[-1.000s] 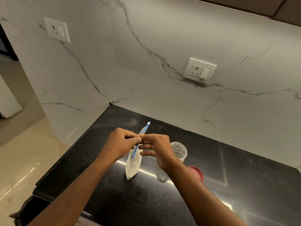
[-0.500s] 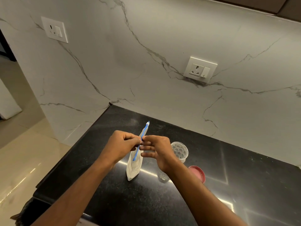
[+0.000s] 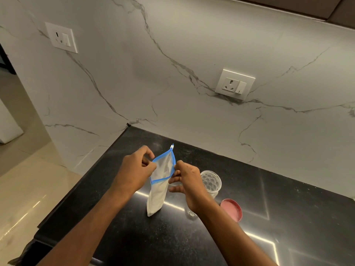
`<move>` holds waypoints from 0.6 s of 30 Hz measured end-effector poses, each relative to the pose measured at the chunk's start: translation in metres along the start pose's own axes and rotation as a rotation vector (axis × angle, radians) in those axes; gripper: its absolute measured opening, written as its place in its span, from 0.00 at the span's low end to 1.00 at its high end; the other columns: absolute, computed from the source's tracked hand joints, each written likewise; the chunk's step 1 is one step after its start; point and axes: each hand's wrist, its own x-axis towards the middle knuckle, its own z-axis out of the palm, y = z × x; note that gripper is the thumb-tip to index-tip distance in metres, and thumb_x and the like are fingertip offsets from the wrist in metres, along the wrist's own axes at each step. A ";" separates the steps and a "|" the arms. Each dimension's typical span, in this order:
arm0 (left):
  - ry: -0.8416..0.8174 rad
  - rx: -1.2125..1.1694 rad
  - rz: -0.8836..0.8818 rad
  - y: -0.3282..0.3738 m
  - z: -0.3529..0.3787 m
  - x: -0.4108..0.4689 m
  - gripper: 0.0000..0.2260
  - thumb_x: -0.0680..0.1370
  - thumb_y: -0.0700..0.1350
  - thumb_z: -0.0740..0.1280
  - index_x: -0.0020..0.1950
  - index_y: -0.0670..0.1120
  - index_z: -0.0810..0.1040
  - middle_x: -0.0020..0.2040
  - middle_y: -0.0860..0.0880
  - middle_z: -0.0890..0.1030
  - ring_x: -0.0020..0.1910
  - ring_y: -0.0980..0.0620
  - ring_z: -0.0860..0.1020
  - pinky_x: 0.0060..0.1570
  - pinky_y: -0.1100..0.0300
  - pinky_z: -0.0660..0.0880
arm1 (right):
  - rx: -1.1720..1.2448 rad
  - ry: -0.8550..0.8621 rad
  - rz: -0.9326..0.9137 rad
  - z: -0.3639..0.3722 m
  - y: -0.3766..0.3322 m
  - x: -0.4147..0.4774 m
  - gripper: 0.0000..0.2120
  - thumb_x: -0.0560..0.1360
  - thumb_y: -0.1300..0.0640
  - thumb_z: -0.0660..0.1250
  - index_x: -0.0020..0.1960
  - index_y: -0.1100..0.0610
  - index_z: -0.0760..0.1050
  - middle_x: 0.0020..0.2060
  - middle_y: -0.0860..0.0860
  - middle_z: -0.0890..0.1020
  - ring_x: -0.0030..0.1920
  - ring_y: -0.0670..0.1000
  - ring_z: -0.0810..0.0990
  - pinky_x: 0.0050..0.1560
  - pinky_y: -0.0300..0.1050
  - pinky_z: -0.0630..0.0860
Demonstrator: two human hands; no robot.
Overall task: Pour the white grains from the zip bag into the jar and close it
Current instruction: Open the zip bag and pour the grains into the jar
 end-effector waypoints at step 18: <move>-0.271 0.557 0.013 0.064 0.010 0.042 0.16 0.80 0.63 0.68 0.48 0.52 0.88 0.41 0.53 0.86 0.41 0.54 0.83 0.46 0.55 0.79 | -0.420 -0.110 -0.291 0.008 0.012 -0.012 0.09 0.86 0.54 0.60 0.55 0.53 0.78 0.44 0.49 0.82 0.38 0.44 0.81 0.38 0.42 0.80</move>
